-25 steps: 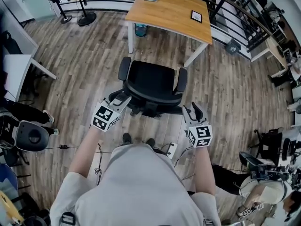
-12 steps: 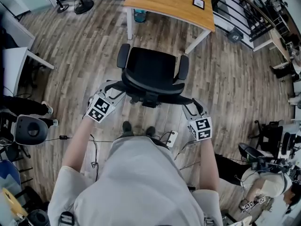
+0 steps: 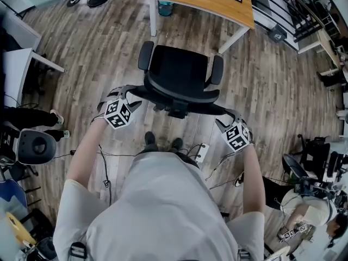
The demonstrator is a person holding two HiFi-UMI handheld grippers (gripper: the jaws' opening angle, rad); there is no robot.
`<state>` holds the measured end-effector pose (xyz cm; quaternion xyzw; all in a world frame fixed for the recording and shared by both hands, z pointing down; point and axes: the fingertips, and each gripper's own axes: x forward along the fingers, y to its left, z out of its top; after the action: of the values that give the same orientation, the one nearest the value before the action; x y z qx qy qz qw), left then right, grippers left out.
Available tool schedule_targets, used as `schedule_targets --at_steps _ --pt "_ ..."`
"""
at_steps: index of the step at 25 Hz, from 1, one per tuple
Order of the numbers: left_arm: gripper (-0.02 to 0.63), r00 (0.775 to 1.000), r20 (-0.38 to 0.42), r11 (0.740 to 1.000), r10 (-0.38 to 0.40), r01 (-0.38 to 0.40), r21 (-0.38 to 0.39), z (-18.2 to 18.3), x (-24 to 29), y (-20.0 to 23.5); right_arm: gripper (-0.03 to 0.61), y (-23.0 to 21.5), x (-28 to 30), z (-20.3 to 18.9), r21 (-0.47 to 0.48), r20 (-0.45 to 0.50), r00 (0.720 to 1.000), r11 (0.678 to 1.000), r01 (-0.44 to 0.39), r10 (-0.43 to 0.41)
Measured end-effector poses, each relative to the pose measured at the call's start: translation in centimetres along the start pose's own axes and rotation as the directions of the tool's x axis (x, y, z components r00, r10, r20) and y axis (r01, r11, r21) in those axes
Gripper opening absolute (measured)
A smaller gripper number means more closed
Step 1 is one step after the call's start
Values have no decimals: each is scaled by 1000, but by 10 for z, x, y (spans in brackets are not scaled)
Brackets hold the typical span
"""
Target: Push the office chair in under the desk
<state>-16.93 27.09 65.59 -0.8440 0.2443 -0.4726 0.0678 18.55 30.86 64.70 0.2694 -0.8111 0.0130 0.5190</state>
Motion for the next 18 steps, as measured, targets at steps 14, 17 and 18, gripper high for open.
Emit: schedule_targets --at_steps 14,17,18 --pt "273 979 -202 947 2 63 314 -48 58 0 216 11 68 -14 -347 -186 982 937 -45 -22" --pt "233 977 -211 920 41 46 390 -52 65 7 216 12 82 -18 -428 -230 973 900 -75 -28" --pt "202 975 -213 907 57 39 420 -53 66 9 215 13 86 -20 -449 -239 971 890 -83 -30"
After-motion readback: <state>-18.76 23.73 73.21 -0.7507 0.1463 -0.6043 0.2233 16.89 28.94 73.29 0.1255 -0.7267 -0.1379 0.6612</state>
